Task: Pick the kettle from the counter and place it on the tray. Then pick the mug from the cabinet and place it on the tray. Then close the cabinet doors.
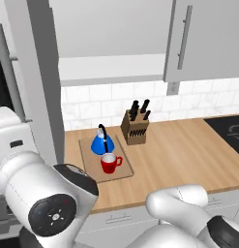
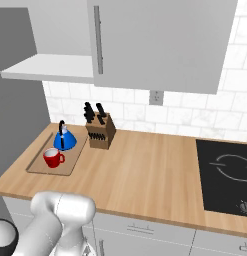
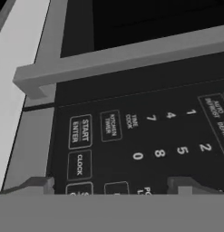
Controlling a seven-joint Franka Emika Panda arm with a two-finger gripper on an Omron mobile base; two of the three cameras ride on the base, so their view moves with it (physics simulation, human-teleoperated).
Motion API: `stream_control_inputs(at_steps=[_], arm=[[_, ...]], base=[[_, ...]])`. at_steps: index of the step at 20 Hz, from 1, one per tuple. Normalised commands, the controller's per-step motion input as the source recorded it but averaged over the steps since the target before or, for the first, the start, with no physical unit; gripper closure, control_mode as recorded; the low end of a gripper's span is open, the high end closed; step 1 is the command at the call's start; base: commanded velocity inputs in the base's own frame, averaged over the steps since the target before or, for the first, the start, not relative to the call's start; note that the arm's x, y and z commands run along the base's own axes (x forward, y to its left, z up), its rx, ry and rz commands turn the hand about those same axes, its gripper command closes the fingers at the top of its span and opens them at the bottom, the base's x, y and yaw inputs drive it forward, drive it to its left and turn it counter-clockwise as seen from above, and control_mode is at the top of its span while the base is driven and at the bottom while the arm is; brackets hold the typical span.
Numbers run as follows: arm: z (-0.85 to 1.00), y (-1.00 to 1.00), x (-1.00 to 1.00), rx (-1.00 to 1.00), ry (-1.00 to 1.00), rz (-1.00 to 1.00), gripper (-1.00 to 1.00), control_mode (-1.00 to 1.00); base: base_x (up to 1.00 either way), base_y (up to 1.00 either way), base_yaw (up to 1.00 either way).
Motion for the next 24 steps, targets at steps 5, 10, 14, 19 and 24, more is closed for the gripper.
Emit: stream_control_inputs(at_steps=[5, 10, 14, 19, 24], arm=[[0.0, -0.5, 0.35, 0.0, 0.0, -0.22, -1.0, -1.0], [0.0, -0.64, 0.27, 0.0, 0.0, -0.23, -1.0, -1.0], [0.0, -0.73, 0.3, 0.0, 0.01, -0.26, -1.0, -1.0], [0.0, -0.77, 0.34, 0.0, 0.03, -0.27, -1.0, -1.0], [0.0, -0.79, 0.36, 0.0, 0.0, -0.27, -1.0, -1.0]], base=[[0.0, 0.0, 0.0], [0.0, 0.0, 0.0], [0.0, 0.0, 0.0], [0.0, 0.0, 0.0], [0.0, 0.0, 0.0]])
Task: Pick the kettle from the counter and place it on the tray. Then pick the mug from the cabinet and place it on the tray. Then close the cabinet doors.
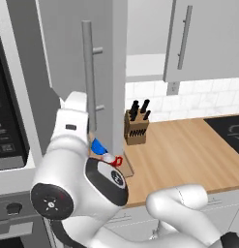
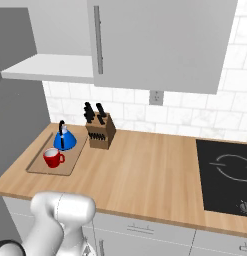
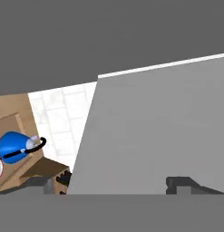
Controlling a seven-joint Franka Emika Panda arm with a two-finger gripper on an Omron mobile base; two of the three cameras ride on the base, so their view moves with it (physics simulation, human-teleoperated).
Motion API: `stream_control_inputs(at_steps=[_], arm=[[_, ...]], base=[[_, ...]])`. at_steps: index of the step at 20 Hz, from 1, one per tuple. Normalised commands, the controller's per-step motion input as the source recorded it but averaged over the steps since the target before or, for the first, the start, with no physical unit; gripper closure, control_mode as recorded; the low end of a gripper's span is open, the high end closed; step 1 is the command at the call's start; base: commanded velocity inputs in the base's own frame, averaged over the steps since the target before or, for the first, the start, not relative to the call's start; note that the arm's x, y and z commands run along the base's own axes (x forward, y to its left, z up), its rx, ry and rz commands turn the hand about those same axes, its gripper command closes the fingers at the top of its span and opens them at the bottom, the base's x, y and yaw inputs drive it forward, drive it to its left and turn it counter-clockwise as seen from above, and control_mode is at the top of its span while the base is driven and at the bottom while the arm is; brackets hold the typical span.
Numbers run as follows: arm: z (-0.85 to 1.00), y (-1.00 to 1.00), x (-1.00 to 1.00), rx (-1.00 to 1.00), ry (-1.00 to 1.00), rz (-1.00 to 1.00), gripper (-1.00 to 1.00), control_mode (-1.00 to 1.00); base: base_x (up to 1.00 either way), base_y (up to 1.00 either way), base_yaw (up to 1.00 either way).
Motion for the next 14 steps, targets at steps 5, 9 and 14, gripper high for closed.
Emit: stream_control_inputs(at_steps=[5, 9, 14], arm=[[0.0, -0.75, 0.41, 0.0, 0.0, -0.28, -1.0, -1.0], [0.0, -0.75, 0.44, 0.0, 0.0, -0.27, -1.0, -1.0], [-0.02, -0.74, 0.5, 0.0, 0.0, -0.23, -1.0, -1.0]], base=[[0.0, 0.0, 0.0], [0.0, 0.0, 0.0], [0.0, 0.0, 0.0]])
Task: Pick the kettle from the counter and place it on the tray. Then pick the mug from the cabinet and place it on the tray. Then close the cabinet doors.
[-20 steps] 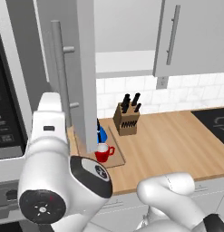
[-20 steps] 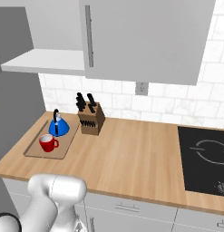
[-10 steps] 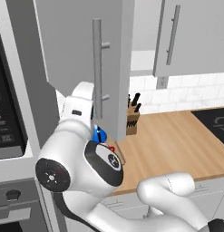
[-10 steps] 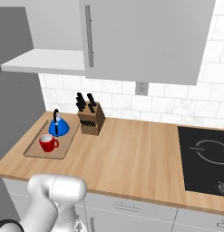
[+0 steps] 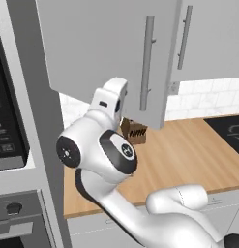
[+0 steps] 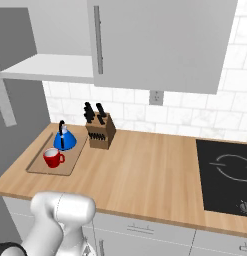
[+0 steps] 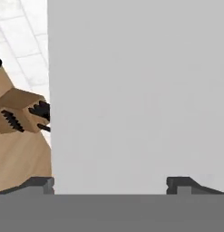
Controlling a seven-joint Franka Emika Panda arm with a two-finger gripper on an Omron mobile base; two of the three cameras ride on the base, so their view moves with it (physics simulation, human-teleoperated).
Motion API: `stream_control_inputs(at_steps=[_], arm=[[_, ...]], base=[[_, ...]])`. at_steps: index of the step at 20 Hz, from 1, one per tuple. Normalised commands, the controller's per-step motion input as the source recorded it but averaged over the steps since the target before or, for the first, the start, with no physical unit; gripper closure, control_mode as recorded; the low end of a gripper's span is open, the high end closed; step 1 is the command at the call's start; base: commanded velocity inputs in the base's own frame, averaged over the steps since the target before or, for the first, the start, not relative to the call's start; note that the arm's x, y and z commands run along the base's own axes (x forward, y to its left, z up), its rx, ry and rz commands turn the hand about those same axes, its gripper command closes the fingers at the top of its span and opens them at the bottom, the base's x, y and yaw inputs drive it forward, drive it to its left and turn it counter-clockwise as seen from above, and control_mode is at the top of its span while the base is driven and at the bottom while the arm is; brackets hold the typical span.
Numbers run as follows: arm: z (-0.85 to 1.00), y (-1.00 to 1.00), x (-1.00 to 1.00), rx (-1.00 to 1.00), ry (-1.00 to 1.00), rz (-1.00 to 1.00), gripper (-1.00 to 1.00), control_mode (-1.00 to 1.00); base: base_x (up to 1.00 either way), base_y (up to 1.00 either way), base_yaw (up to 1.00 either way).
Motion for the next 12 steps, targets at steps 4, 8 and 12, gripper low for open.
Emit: stream_control_inputs(at_steps=[4, 8, 12], arm=[[-0.04, -0.72, 0.61, 0.0, 0.0, -0.16, -1.0, -1.0], [-0.01, -0.69, 0.68, 0.01, 0.0, -0.11, -1.0, -1.0], [0.0, -0.68, 0.76, 0.09, 0.0, -0.02, -1.0, -1.0]], base=[[0.0, 0.0, 0.0], [0.0, 0.0, 0.0], [0.0, 0.0, 0.0]])
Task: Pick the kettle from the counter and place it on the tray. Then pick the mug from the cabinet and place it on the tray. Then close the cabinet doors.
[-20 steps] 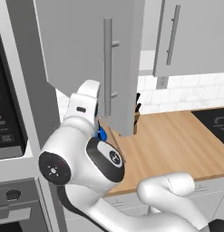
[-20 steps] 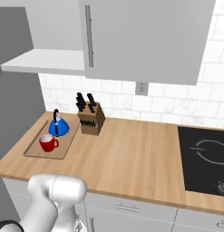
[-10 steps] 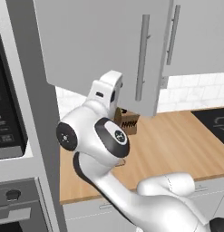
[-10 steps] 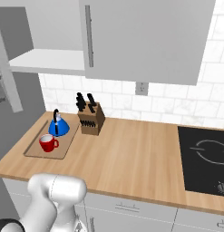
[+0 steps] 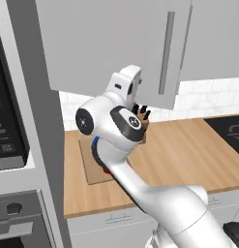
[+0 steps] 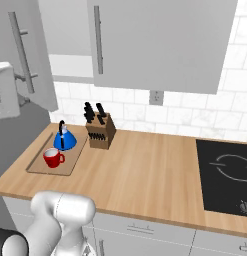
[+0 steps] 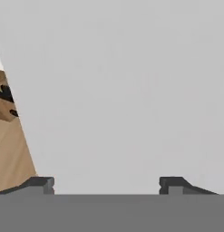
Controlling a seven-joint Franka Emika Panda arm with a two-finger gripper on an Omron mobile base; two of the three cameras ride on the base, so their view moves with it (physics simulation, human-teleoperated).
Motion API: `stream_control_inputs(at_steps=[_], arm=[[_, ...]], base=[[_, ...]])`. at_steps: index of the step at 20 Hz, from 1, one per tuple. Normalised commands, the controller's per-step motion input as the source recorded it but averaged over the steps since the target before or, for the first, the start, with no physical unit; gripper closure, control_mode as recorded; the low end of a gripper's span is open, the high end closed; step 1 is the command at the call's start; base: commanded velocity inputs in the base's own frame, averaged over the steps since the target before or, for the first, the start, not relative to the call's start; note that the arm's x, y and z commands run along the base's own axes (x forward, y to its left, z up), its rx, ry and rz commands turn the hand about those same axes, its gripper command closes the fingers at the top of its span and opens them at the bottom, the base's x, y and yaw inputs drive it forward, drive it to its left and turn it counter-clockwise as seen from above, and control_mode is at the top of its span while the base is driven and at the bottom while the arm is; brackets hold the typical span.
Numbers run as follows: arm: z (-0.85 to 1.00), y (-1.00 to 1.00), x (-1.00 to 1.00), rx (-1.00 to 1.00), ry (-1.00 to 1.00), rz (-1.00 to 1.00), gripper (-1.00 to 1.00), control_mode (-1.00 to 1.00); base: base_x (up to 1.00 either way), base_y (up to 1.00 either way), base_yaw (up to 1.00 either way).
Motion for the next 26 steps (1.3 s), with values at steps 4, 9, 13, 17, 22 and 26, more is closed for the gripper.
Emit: stream_control_inputs(at_steps=[4, 9, 13, 17, 22, 26], arm=[[-0.07, -0.66, 0.69, 0.07, 0.0, 0.02, -1.0, -1.0], [-0.03, -0.6, 0.56, 0.12, 0.0, 0.11, -1.0, -1.0], [0.0, -0.49, 0.38, 0.12, 0.0, 0.22, -1.0, -1.0], [-0.05, -0.4, 0.59, 0.07, 0.0, 0.27, -1.0, -1.0], [-0.1, -0.35, 0.63, 0.05, 0.0, 0.3, -1.0, -1.0], [-0.11, -0.24, 0.36, 0.01, 0.0, 0.28, -1.0, -1.0]], base=[[0.0, 0.0, 0.0], [0.0, 0.0, 0.0], [0.0, 0.0, 0.0], [0.0, 0.0, 0.0], [0.0, 0.0, 0.0], [0.0, 0.0, 0.0]])
